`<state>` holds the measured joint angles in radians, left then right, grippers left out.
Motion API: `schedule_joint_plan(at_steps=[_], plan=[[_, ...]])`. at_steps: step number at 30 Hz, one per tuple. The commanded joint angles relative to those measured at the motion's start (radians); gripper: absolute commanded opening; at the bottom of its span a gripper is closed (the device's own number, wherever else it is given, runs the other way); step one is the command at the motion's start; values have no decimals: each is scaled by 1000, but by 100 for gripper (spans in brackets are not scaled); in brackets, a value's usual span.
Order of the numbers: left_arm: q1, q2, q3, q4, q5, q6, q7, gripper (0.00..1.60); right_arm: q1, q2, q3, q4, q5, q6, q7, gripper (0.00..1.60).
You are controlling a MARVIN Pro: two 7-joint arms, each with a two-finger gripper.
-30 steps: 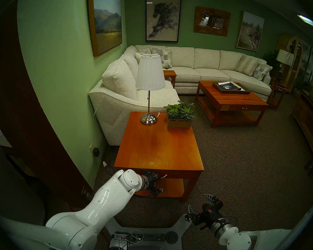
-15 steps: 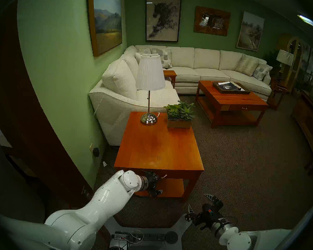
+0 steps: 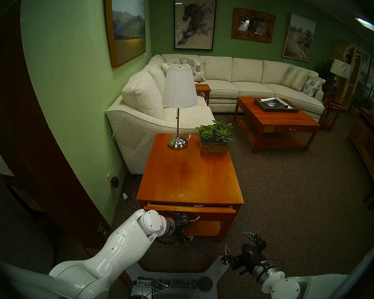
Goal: Open the drawer, take out the contents and close the drawer
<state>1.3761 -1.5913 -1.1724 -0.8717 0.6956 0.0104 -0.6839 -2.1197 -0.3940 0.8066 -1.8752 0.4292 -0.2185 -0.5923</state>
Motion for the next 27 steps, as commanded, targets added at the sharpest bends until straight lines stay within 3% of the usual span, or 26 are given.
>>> schedule_joint_plan(at_steps=[1, 9, 11, 12, 18, 24, 27], plan=[[67, 38, -3, -28, -3, 27, -36, 160, 7, 2, 7, -14, -2, -3, -2, 160], [160, 88, -8, -192, -43, 25, -144, 160, 8, 1, 7, -13, -2, -3, -1, 160], [210, 115, -9, -281, -54, 31, -186, 160, 8, 1, 7, -13, -2, -3, -1, 160], [205, 115, -9, -260, -59, 19, -195, 160, 8, 1, 7, -12, -2, -3, -1, 160], [278, 161, -22, -362, -89, 22, -262, 160, 8, 1, 7, -12, -2, -3, -1, 160], [335, 180, -66, -458, -139, 1, -264, 160, 8, 2, 7, -13, -2, -3, -1, 160], [348, 180, -86, -489, -176, -41, -264, 160, 8, 1, 7, -13, -2, -3, -1, 160]])
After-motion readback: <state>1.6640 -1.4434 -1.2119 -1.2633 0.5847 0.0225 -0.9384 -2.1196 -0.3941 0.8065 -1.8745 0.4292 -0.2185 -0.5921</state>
